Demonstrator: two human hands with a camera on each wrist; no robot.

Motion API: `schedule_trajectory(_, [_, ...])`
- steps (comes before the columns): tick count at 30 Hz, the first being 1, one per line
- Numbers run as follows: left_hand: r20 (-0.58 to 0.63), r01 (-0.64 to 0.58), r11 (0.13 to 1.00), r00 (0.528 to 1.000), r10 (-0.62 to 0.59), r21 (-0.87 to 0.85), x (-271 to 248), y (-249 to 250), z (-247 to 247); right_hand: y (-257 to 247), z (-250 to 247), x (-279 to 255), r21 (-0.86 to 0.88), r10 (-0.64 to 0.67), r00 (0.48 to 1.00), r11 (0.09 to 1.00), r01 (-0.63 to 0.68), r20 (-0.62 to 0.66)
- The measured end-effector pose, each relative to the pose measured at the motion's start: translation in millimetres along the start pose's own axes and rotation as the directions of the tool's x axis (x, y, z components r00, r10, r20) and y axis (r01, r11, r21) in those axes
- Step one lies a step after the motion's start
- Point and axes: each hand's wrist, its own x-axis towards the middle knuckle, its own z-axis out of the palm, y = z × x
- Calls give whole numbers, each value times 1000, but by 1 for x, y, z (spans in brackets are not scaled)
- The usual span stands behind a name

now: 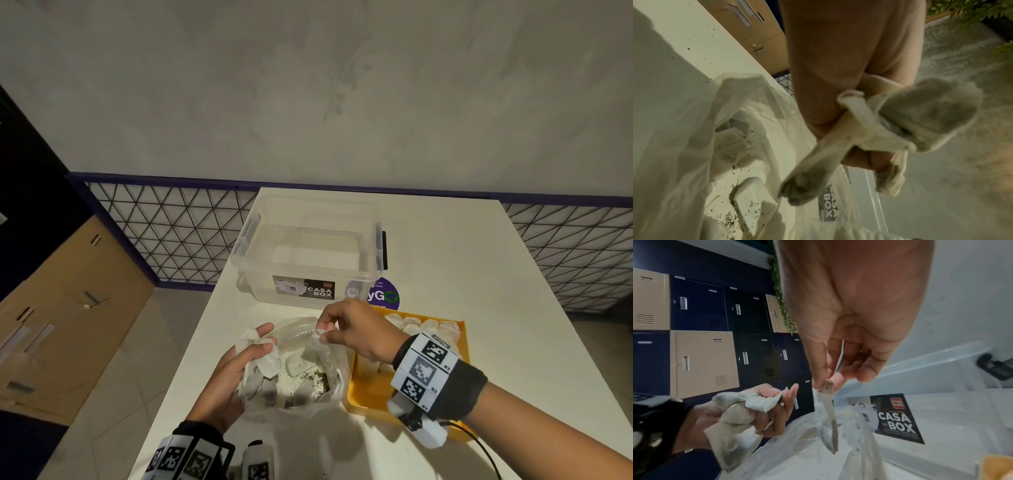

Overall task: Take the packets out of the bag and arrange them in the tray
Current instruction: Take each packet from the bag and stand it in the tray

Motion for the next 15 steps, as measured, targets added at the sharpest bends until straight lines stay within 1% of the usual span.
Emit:
schedule_trajectory(6, [21,23,1000,1000,-23,15,3,-1,8,6,-28,-14,108,73,995,992,-66,-67])
schedule_trajectory(10, [42,46,999,998,-46,13,4,-3,13,23,-52,-29,121,123,988,986,-111,-95])
schedule_trajectory(12, [46,54,998,997,-55,21,3,-4,15,34,-59,-36,107,166,983,982,-157,-82])
schedule_trajectory(15, [54,59,998,997,-59,4,3,-3,19,53,-59,-44,84,234,972,969,-233,1])
